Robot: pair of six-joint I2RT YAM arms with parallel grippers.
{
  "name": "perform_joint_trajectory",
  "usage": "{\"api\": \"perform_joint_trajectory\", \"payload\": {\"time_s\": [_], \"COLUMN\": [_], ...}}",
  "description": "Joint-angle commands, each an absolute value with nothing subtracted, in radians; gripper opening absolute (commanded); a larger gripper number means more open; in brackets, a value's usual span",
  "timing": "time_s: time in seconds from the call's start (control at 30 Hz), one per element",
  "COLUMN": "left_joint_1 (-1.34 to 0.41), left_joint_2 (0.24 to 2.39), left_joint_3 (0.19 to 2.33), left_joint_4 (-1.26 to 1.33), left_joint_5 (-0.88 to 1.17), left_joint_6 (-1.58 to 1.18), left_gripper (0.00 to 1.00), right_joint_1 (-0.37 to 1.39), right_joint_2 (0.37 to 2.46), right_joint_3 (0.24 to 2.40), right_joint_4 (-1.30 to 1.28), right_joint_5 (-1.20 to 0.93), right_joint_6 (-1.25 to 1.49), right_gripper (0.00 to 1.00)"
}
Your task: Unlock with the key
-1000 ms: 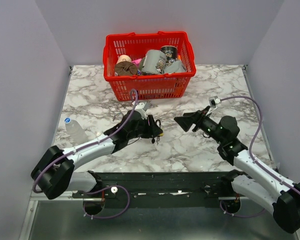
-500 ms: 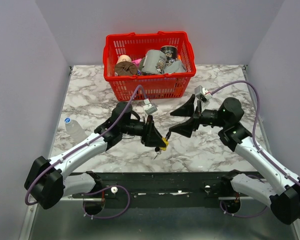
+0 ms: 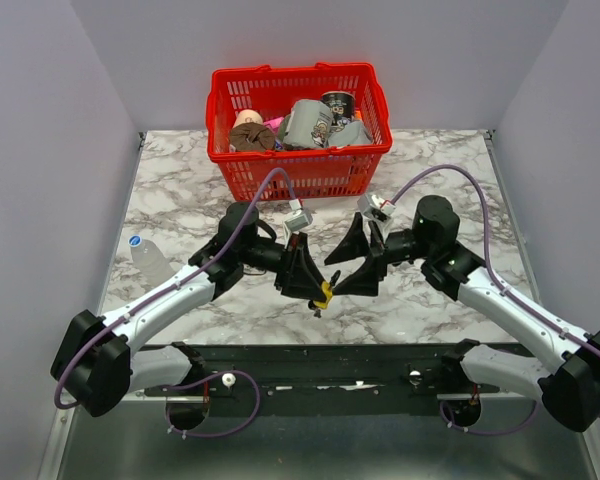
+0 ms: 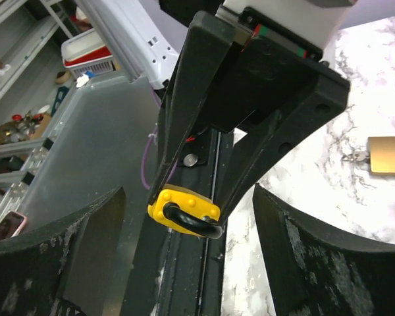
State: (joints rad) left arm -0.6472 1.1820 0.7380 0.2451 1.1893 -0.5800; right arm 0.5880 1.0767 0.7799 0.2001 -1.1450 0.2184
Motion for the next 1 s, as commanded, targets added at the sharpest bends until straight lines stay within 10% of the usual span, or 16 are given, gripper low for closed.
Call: {"api": "perform_joint_trajectory", "payload": {"time_s": [0.0, 0.97], "left_joint_1": [-0.635, -0.611], "left_joint_2": [1.173, 1.164], "left_joint_3": [0.729, 0.755], "left_joint_4": [0.36, 0.151], "left_joint_5": [1.247, 1.079], "left_joint_6": [-0.617, -0.45], "left_gripper": [0.0, 0.0], "right_joint_1": [0.604, 0.615], "right_joint_2": [1.075, 1.115], "right_joint_3": [0.769, 0.744], "right_joint_4": [0.163, 0.245], "right_joint_5": [-1.196, -1.167], "right_joint_6": [0.199, 0.305], "right_gripper": [0.84, 0.12]}}
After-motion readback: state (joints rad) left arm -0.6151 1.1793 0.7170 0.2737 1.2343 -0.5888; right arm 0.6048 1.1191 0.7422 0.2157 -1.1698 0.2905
